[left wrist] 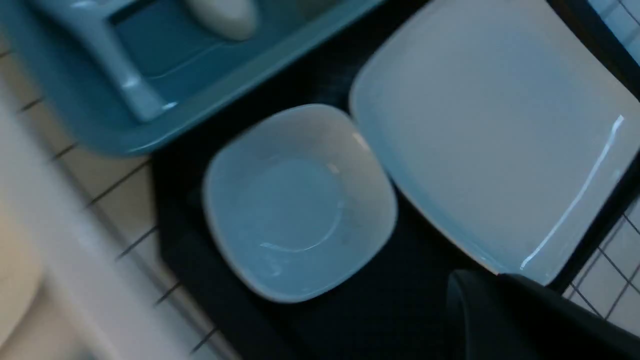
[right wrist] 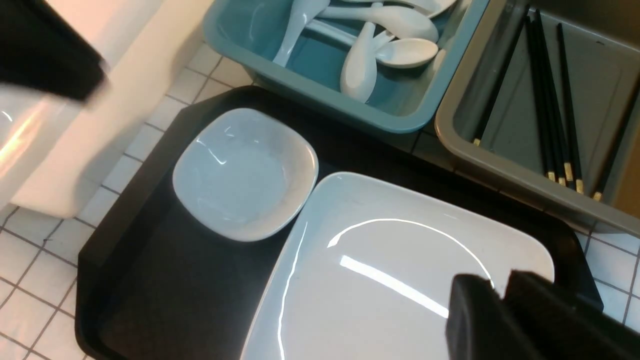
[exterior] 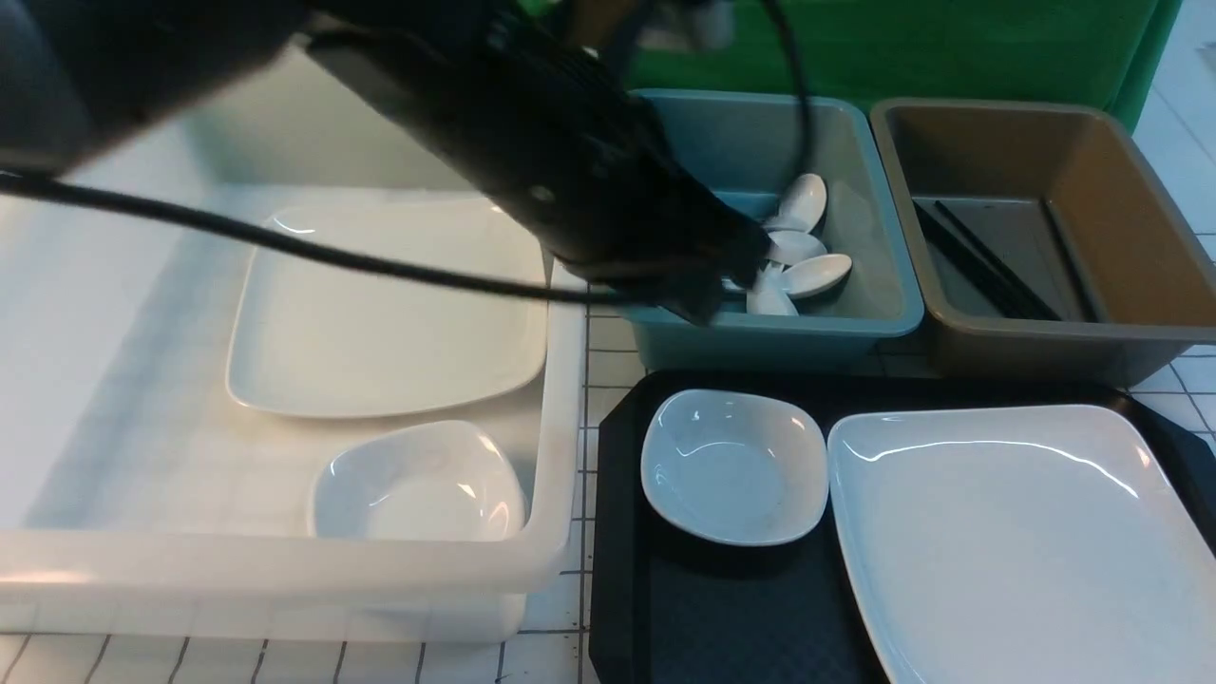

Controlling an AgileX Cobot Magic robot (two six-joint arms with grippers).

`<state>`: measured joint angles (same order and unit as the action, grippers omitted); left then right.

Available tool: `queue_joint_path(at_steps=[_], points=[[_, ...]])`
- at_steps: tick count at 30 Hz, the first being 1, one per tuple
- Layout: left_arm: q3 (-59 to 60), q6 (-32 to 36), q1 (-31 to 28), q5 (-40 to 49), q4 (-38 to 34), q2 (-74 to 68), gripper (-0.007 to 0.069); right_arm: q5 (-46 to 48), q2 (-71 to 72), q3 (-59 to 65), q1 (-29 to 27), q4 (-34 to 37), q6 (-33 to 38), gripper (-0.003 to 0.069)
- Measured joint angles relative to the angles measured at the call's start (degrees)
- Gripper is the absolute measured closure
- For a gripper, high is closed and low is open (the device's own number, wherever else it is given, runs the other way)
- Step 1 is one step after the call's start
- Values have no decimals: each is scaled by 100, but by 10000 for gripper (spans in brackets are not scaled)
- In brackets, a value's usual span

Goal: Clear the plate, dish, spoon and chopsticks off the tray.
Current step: Use the left arm to grab a small plate from the dinner plate

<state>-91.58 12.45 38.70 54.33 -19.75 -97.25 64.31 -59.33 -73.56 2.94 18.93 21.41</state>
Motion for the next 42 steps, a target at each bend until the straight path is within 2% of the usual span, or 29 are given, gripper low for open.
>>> queue_joint_path(at_steps=[3,4,5,6,7,10,11,12,15,19,26,31,35,37,40,41,42], points=[[0,-2,640,-212,645,-503,577,0,0,0,0,0,0,519],[0,-17,678,-213,645,-504,571,0,0,0,0,0,0,519],[0,-132,937,-233,1167,-772,516,0,0,0,0,0,0,518],[0,-207,1020,-233,1440,-900,491,0,0,0,0,0,0,518],[0,-335,1185,-239,1841,-1083,426,0,0,0,0,0,0,518],[0,-512,1394,-245,2553,-1466,284,0,0,0,0,0,0,518],[0,-512,1404,-245,2586,-1466,274,0,0,0,0,0,0,518],[0,-535,1442,-264,2733,-1621,209,0,0,0,0,0,0,518],[0,-540,1461,-429,2902,-1835,100,0,0,0,0,0,0,517],[0,-551,1461,-708,3143,-2049,58,0,0,0,0,0,0,517],[0,-545,1461,-893,3436,-2352,64,0,0,0,0,0,0,516],[-4,-545,1461,-895,3442,-2495,118,0,0,0,0,0,0,516],[-19,-549,1461,-896,3476,-2542,218,0,0,0,0,0,0,516],[-55,-552,1461,-852,3525,-2562,328,5,0,0,0,0,0,516],[-55,-567,1461,-694,3569,-2566,445,11,0,0,0,0,0,516],[-70,-555,1469,-704,3640,-2548,526,24,0,0,0,0,0,516],[-92,-555,1475,-705,3691,-2507,562,24,0,0,0,0,0,516]])
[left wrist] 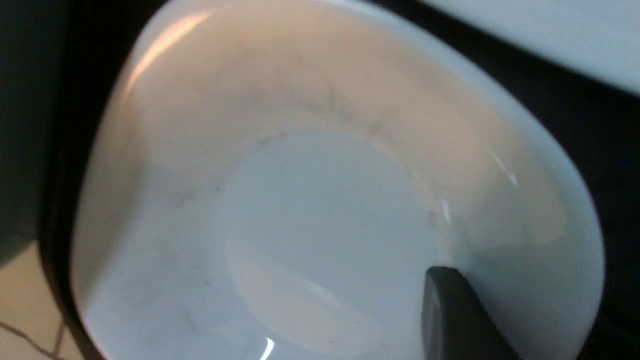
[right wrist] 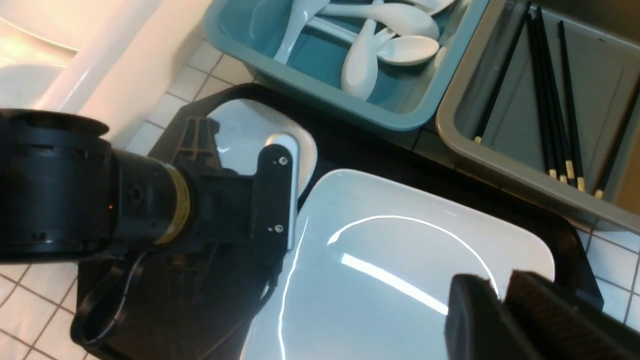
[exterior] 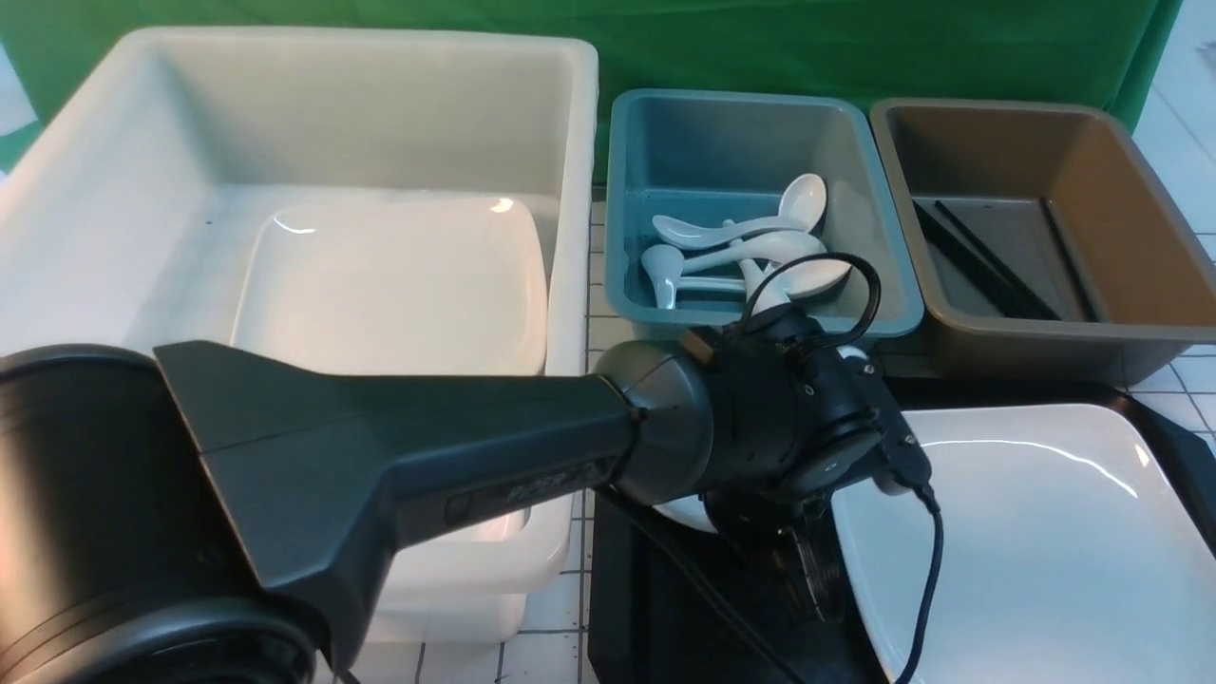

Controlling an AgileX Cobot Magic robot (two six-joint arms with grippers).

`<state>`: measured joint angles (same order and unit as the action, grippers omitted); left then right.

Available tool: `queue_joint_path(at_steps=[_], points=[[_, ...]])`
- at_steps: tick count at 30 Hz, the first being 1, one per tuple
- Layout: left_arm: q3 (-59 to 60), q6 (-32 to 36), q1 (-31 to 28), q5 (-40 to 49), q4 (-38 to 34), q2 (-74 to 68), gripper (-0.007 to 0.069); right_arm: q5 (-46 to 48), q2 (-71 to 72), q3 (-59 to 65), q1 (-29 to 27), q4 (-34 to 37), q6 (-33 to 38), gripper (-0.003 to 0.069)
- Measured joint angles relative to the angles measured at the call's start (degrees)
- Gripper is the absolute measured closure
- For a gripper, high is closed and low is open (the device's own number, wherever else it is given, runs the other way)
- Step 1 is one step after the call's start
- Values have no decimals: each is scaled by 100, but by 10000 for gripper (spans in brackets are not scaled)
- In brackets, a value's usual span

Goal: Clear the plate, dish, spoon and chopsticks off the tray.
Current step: Use the left arm to grab a small plate from the dinner plate, then use the left arm to put the small plate into the large storage box on the left

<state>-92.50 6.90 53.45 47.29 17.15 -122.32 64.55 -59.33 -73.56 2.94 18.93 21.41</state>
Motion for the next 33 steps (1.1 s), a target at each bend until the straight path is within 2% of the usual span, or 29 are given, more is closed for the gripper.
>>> queue_joint_path(at_steps=[2,6,19,24,30,33], points=[[-15,-80,-1,29,16,94,601,0,0,0,0,0,0,516],[-70,-272,-6,174,-54,260,629,0,0,0,0,0,0,516],[-762,-581,-11,678,-434,1030,638,-5,0,0,0,0,0,516],[-1247,-595,-23,1023,-271,1297,638,-23,0,0,0,0,0,516],[-1650,-690,-419,1524,144,1778,638,-23,0,0,0,0,0,516],[-1646,-748,-903,2088,208,2061,638,-23,0,0,0,0,0,516]])
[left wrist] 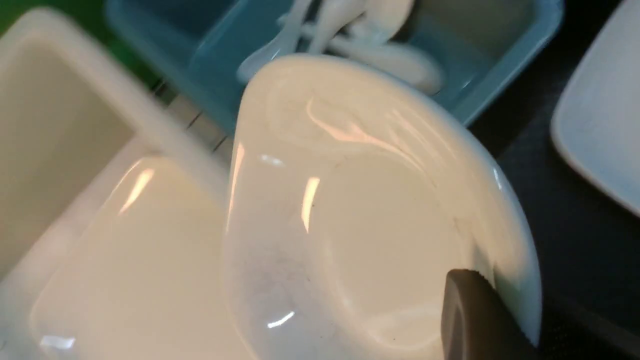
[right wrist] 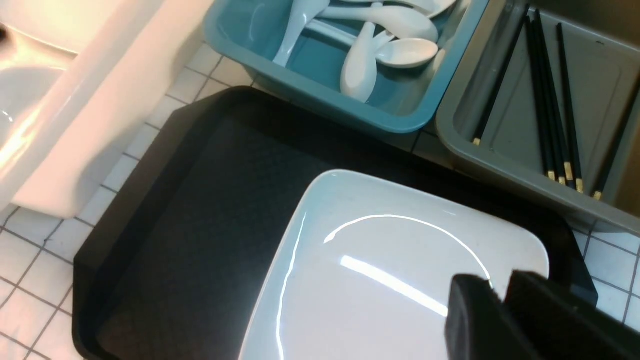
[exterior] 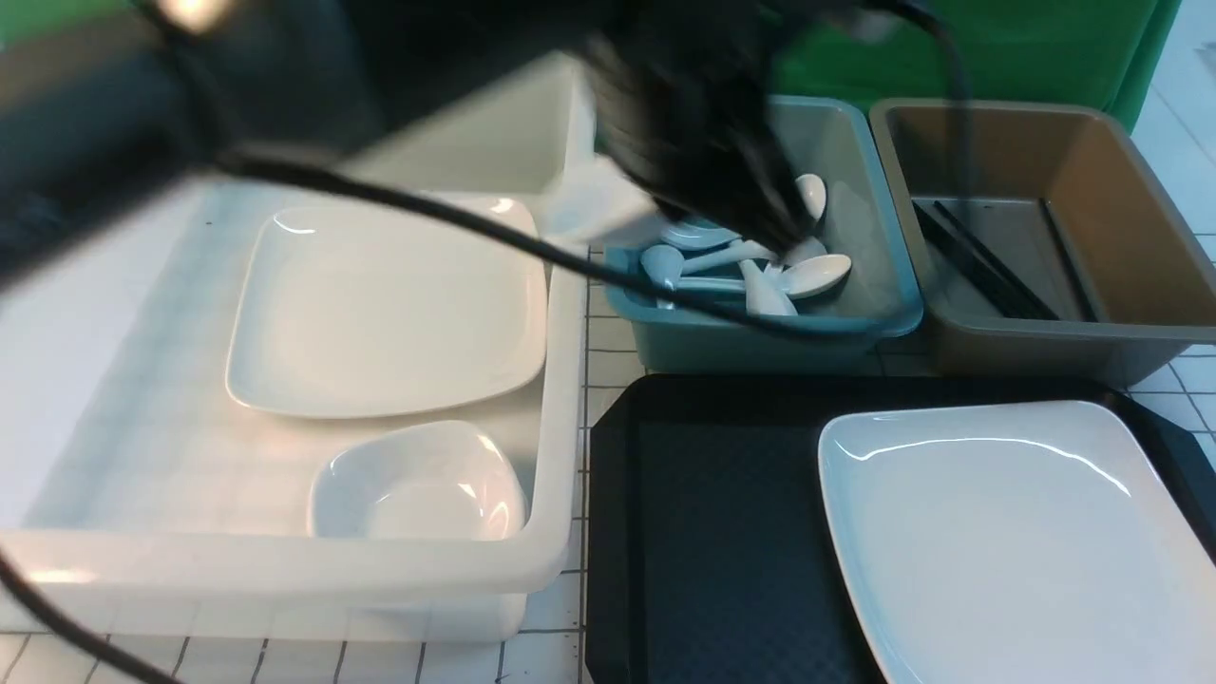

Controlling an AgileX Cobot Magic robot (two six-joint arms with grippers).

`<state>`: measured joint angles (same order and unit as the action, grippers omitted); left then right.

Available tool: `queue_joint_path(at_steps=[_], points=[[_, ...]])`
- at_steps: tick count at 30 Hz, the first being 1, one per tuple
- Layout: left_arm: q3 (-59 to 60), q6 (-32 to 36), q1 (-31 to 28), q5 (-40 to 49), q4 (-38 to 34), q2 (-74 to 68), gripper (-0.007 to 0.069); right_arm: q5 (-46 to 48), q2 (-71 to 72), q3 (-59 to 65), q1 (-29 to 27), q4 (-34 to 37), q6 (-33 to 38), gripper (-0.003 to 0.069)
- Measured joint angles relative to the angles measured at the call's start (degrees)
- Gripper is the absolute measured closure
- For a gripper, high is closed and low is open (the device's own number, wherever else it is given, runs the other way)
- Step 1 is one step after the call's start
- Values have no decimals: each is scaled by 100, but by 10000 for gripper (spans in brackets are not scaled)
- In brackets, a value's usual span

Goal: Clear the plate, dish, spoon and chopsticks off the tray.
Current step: Use the left arm to put the small plate into the large storage box on the left

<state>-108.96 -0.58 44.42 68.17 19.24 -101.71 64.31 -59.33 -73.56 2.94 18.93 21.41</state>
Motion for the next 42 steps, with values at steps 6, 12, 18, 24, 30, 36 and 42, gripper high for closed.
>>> queue_joint_path(at_steps=[6,12,18,24,30,36,42], points=[[974,-104,-838,163,-629,607,638,0,0,0,0,1,0,516],[2391,-119,-943,-228,-512,821,638,-19,0,0,0,6,0,516],[3425,-147,-943,-1114,-458,665,636,-23,0,0,0,6,0,516],[3574,-147,-974,-1314,-386,383,551,-18,0,0,0,6,-6,516],[3574,-147,-985,-1358,-592,383,351,-18,0,0,0,6,-45,516],[3574,-54,-985,-1357,-989,674,197,-18,0,0,0,6,-65,516],[3574,58,-985,-1318,-1196,1019,195,-18,0,0,0,6,-87,516]])
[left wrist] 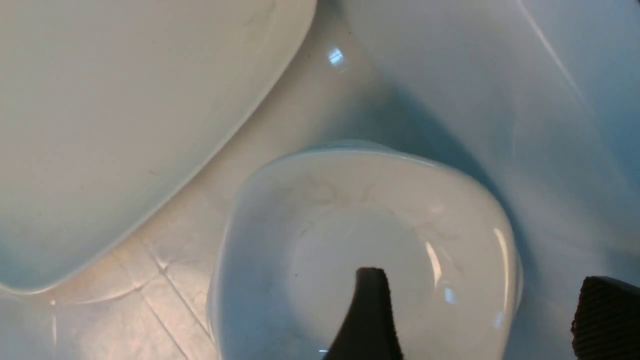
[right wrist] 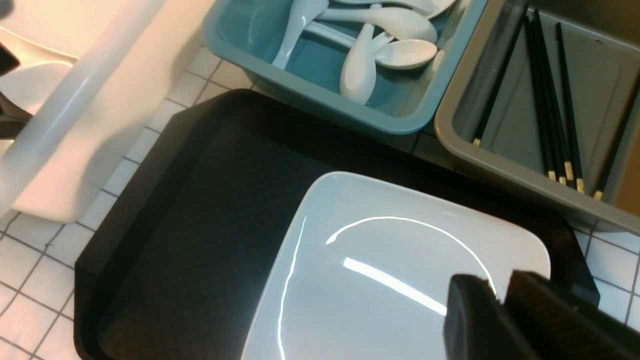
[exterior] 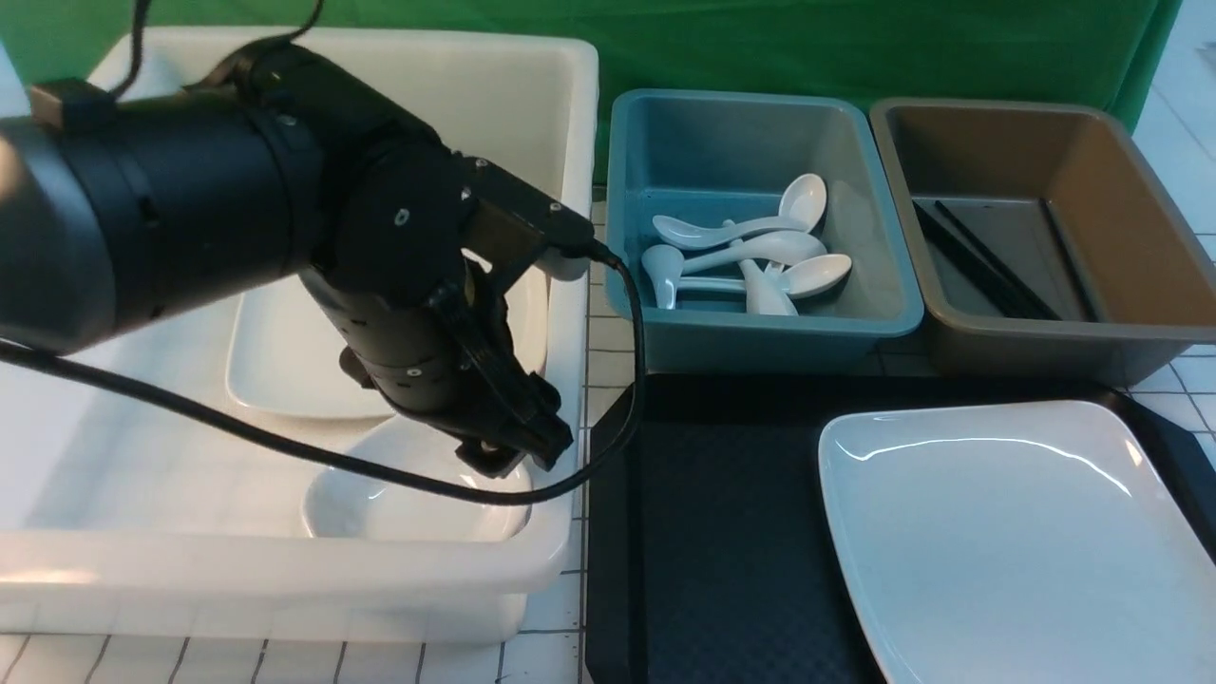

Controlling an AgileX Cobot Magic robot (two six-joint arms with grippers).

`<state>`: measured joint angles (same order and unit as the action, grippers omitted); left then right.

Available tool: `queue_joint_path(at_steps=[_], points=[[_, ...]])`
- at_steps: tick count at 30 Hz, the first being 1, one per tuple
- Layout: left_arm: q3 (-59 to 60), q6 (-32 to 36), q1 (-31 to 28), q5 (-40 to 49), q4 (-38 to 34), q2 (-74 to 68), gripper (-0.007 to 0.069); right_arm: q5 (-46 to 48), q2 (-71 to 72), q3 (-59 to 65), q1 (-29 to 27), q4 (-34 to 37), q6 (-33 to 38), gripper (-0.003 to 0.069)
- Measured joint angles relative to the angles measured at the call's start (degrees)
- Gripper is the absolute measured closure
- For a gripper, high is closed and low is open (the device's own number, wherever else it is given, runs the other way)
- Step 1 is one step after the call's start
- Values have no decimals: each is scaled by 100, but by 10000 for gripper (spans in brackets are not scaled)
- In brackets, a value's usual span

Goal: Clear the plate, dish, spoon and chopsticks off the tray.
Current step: Use the left arm to put the small plate into the large storage box on the left, then use the left arm to grab a plate from the dinner plate

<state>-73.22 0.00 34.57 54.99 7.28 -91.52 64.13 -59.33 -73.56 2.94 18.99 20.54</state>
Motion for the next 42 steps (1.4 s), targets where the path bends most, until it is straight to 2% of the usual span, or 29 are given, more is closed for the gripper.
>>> queue_joint_path(at_steps=[3,6,7,9,12,15,18,23,26,31,34,42], points=[[-7,-38,0,-8,-252,188,257,0,0,0,0,0,-24,516],[-160,-52,0,-47,-825,376,377,0,0,0,0,0,-42,516],[-405,0,0,-119,-1415,470,490,-6,0,0,0,0,-48,516],[-798,118,0,-335,-2072,487,592,-43,0,0,0,0,-48,516],[-1358,341,0,-648,-3203,276,636,-199,0,0,0,0,-88,516],[-1796,727,6,-523,-4191,-263,641,-285,0,0,0,0,-115,516],[-2019,859,59,-415,-4560,-730,635,-285,0,0,0,0,-124,516],[-2399,906,247,-391,-4496,-1829,529,-285,0,0,0,0,-131,516],[-2700,731,388,-422,-4211,-2444,373,-285,0,0,0,0,-131,516],[-3048,562,432,-648,-3899,-3049,188,-326,0,0,0,0,-126,516],[-3182,545,444,-742,-3895,-3327,151,-356,0,0,0,0,-126,516],[-3303,545,450,-1160,-3885,-3816,169,-426,0,0,0,0,-66,516]])
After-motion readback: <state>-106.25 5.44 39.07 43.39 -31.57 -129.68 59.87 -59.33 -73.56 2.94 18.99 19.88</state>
